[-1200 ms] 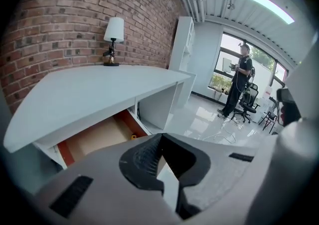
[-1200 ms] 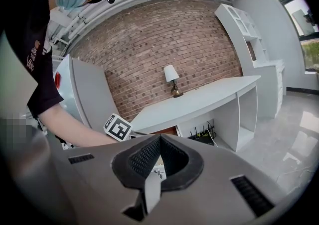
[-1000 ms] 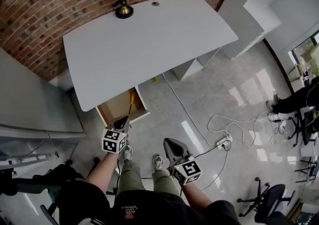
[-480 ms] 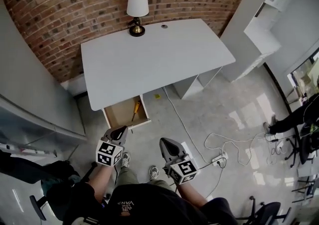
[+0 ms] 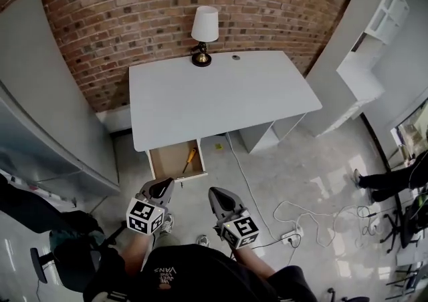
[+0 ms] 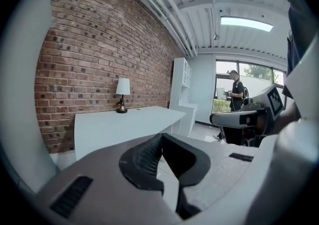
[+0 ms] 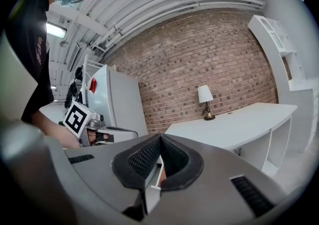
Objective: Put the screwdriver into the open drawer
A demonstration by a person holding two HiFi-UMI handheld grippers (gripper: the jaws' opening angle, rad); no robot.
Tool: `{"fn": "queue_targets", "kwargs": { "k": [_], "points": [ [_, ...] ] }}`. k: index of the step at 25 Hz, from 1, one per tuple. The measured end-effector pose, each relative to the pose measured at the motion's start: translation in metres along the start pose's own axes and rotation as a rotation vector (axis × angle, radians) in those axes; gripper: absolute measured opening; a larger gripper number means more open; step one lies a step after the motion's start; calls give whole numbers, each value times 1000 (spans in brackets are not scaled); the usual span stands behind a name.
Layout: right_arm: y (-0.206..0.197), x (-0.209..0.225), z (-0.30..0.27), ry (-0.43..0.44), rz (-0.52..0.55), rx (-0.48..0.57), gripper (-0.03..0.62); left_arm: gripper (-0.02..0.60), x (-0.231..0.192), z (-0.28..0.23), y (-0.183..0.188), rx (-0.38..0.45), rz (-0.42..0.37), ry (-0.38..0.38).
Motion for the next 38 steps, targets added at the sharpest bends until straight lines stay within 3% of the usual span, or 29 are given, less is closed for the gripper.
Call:
{"fn": "queue_targets", "kwargs": {
  "k": [10,38],
  "points": [
    [12,-1,4,49,57,11,-5,9,21,30,14,74,-6,33],
    [18,14,18,91,102,-11,-5,8,58,33,23,102,-2,54]
  ]
}}
Point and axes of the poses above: the fingertips, and each gripper's own axes: z backward along the fingers, x to its right, y out of its top, the point moved 10 cm from there along z, backward along the fingers, and after that the axes turned 3 degrees about -x, right-handed, at the moved point
